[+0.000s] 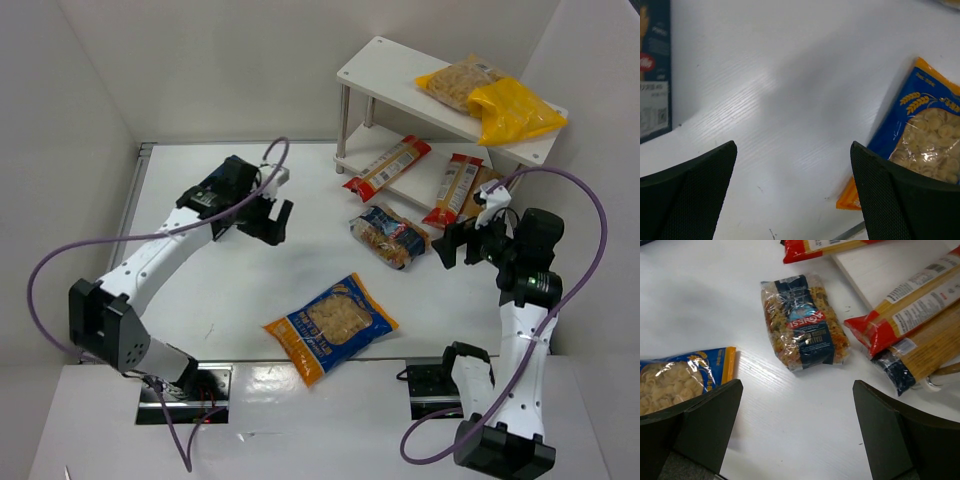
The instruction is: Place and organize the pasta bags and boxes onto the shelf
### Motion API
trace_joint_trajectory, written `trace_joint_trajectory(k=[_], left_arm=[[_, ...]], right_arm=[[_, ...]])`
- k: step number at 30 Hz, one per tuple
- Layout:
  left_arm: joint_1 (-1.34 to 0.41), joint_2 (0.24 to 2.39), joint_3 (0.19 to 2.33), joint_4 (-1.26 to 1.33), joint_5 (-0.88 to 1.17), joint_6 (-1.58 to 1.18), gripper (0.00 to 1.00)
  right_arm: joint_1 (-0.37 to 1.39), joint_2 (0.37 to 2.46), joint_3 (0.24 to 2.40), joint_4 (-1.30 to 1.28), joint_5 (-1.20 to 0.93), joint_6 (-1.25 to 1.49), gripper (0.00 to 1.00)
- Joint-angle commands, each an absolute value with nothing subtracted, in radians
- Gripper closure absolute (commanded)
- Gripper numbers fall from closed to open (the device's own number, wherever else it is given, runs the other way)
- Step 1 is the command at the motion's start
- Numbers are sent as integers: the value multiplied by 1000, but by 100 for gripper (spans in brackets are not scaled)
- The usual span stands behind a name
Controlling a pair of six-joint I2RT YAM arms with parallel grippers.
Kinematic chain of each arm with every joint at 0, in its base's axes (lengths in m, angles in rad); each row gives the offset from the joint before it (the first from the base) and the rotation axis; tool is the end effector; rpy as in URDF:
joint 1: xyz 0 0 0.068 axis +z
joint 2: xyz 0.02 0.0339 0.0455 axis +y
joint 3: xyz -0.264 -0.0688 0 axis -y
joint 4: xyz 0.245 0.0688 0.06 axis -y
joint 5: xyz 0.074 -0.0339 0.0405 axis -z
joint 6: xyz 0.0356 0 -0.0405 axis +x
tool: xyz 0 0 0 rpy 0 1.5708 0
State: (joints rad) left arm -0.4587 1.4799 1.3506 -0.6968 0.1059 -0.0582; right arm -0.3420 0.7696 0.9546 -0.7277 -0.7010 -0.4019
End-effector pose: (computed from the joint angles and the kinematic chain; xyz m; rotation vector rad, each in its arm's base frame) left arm 0.2860 -0.1455 0.3239 0.5311 2.3643 -0.3660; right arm 0.1460 -0.0276 0.3490 -0.4596 1.9321 0.2633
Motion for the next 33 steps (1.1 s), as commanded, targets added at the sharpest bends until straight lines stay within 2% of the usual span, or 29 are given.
trace_joint_trajectory(k=[1,5,8,9,15,29,33], left_arm=[[-378,1340,1257,-534,124,-138,0],[-204,1194,1140,-482,118,-143,0],[-91,1097,1028,-459,176,-118,0],[-72,1077,1011,-459,176,-106,0],[3,1035,960,-482,192,-34,0],[74,1166,942,-485,279,20,0],[74,1128,942,-494,288,20,0]], right_arm=[[-301,811,969,-730,-715,-391,0],[-172,883,969,-687,-643,-336,0],[106,1010,960,-618,-371,-249,0],[133,1035,960,-608,-332,-236,0],[156,1181,988,-607,-229,-187,0],[156,1121,977,-607,-247,-187,0],[156,1111,977,-607,-247,-187,0]])
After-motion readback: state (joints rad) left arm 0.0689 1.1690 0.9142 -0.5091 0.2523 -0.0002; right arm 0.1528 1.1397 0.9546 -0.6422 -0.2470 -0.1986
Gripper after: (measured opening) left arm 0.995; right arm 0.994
